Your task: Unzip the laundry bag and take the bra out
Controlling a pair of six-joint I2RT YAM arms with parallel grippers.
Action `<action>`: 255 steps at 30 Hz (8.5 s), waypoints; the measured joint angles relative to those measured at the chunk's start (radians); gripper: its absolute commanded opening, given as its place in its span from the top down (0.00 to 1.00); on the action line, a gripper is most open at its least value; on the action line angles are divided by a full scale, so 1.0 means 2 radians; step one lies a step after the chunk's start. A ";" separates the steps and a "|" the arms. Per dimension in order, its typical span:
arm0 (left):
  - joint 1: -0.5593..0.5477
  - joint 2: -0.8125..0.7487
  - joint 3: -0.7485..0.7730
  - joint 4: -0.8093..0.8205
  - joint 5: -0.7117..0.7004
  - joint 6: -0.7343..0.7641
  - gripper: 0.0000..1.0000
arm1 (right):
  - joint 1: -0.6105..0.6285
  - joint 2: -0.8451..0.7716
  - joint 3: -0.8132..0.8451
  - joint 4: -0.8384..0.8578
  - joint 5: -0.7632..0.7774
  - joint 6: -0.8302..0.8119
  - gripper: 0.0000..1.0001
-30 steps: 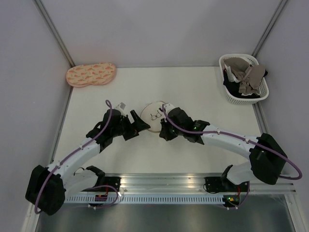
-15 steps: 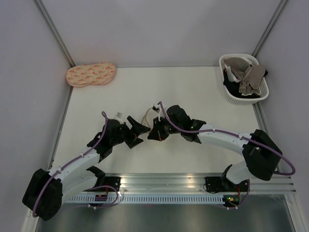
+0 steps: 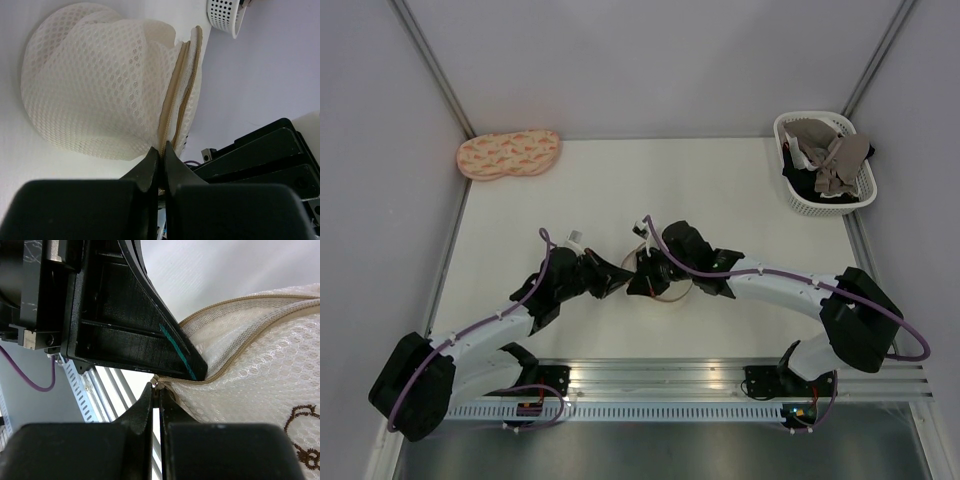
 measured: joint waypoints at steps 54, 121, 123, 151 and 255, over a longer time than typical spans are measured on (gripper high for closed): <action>0.073 -0.076 0.154 -0.262 -0.065 0.240 0.00 | 0.003 -0.031 0.034 -0.168 0.195 -0.026 1.00; 0.067 -0.090 0.104 -0.223 -0.089 0.194 0.01 | 0.004 0.008 0.066 -0.326 0.406 -0.067 1.00; 0.067 -0.043 0.127 -0.223 -0.090 0.212 0.01 | 0.004 0.008 0.066 -0.326 0.406 -0.068 0.99; -0.015 0.159 0.279 -0.263 -0.218 0.407 0.98 | 0.004 0.002 0.066 -0.324 0.388 -0.073 1.00; -0.023 -0.041 -0.036 -0.098 -0.113 0.183 0.98 | 0.024 0.076 0.048 -0.083 0.240 0.076 0.93</action>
